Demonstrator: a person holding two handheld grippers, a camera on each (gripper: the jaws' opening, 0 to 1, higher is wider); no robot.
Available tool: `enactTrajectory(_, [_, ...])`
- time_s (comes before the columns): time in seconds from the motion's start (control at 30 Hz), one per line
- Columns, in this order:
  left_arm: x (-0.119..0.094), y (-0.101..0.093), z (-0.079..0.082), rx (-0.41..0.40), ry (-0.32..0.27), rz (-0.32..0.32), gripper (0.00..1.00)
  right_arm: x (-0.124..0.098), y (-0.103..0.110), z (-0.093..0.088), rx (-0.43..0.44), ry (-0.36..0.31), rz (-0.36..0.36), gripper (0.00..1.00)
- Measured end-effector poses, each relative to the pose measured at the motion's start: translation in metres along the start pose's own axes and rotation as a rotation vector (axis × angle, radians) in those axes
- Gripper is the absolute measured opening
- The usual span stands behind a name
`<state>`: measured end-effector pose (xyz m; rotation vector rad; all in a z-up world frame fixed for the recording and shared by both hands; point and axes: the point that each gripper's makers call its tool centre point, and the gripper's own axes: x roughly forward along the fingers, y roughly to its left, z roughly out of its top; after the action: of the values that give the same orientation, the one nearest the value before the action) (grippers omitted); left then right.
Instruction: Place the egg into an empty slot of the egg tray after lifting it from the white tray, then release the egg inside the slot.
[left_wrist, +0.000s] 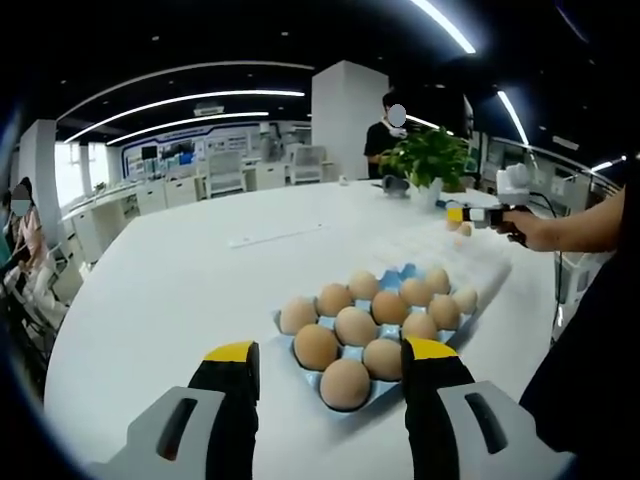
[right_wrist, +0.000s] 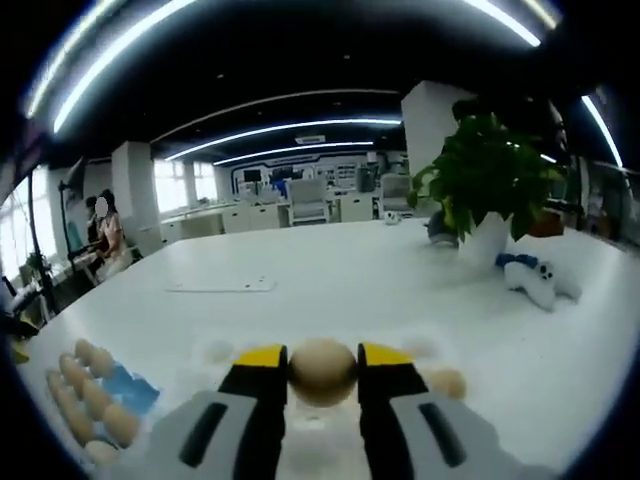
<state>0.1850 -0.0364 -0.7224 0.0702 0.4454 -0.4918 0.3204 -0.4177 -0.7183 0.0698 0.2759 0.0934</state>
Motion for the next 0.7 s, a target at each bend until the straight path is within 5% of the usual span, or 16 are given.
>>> enactTrajectory(0.7, [-0.001, 0.0, 0.003, 0.005, -0.007, 0.001, 0.57, 0.0, 0.101, -0.007, -0.037, 0.031, 0.245, 0.26])
